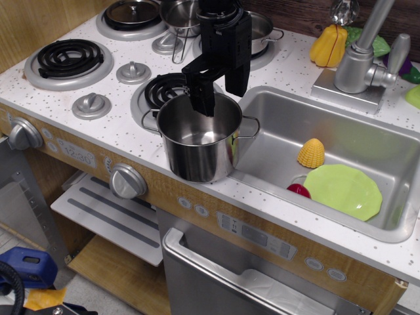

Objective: Put pot on stove which is near stove

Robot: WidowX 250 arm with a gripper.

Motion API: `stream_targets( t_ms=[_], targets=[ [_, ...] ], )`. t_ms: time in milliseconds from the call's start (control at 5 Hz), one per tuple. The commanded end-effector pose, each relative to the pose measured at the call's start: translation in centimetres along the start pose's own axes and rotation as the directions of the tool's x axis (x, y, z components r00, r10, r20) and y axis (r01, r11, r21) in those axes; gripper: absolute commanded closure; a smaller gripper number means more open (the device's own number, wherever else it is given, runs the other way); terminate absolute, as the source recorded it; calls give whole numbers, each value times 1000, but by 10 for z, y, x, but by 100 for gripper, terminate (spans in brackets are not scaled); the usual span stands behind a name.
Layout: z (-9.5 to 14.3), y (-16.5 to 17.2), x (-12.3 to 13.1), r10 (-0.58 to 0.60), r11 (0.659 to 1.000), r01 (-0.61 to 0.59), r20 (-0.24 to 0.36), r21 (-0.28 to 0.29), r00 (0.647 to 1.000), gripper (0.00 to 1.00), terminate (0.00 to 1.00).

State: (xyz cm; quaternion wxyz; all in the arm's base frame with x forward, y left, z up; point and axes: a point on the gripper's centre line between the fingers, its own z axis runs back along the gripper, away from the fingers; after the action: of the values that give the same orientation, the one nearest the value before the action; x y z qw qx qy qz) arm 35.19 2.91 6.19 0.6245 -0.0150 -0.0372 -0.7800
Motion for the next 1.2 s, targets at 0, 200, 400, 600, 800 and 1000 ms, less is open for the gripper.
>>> stream_targets(
  t_ms=[0, 200, 400, 600, 800, 1000],
  targets=[
    [0, 0, 0, 0, 1000, 0, 0, 0, 1000, 0, 0],
    [-10, 0, 1, -1, 1000, 0, 24, 22, 1000, 0, 0],
    [-17, 2, 0, -4, 999, 2, 34, 40, 999, 0, 0],
    [-21, 6, 1, 5, 999, -6, 16, 43, 1000, 100, 0],
    [-20, 8, -1, -2, 999, 1, 25, 43, 1000, 100, 0],
    [-9, 6, -2, -2, 999, 3, -11, 38, 1000, 100, 0]
  ],
)
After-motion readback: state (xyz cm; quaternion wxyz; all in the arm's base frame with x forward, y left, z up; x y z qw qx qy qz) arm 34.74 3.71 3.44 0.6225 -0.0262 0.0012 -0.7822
